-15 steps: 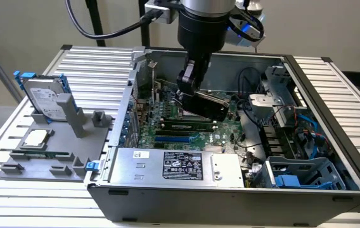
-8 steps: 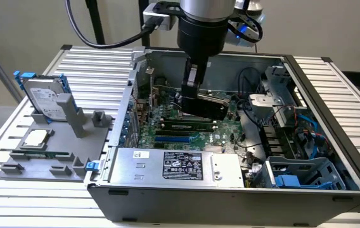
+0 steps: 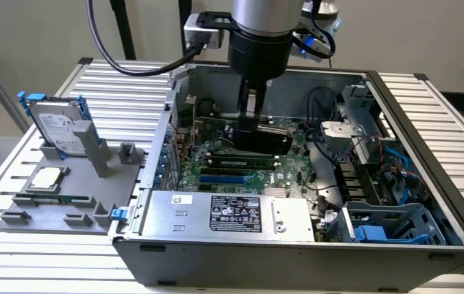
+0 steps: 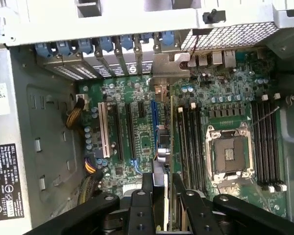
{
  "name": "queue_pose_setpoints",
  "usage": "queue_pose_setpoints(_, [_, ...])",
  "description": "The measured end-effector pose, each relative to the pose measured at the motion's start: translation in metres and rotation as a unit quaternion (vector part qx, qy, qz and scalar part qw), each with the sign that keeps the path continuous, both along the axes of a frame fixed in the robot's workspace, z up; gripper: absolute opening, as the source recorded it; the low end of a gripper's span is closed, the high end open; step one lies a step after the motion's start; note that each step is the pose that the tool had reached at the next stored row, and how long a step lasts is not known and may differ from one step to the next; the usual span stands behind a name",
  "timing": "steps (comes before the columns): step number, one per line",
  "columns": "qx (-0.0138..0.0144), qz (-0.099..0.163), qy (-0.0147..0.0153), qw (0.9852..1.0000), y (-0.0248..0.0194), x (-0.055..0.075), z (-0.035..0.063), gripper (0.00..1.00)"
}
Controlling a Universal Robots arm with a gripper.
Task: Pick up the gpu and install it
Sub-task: 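Insert the gpu into the slot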
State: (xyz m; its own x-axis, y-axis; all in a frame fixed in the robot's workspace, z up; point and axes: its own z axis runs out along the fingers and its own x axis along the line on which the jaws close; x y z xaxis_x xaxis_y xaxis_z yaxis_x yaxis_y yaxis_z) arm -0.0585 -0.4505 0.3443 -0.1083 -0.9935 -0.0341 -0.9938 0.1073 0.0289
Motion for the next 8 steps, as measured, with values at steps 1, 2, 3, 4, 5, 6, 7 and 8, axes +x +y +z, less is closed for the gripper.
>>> queue_pose_setpoints(1, [0.0002,0.005,0.0,1.0,-0.0001,0.0,-0.0018,0.0])
queue_pose_setpoints(2, [0.0004,0.008,0.0,1.0,-0.0001,-0.001,-0.0036,0.0])
queue_pose_setpoints(3, [0.0006,0.011,0.0,0.9999,-0.0002,-0.001,-0.0054,0.0])
queue_pose_setpoints(4, [0.0008,0.014,0.0,0.9999,-0.0003,-0.002,-0.0073,0.0])
queue_pose_setpoints(5, [0.001,0.017,0.0,0.9999,-0.0004,-0.003,-0.0091,0.0])
queue_pose_setpoints(6, [0.0012,0.019,0.0,0.9998,-0.0005,-0.004,-0.0109,0.0])
queue_pose_setpoints(7, [0.0013,0.021,0.0,0.9998,-0.0006,-0.004,-0.0128,0.0])
queue_pose_setpoints(8, [0.0015,0.022,0.0,0.9998,-0.0008,-0.005,-0.0146,0.0])
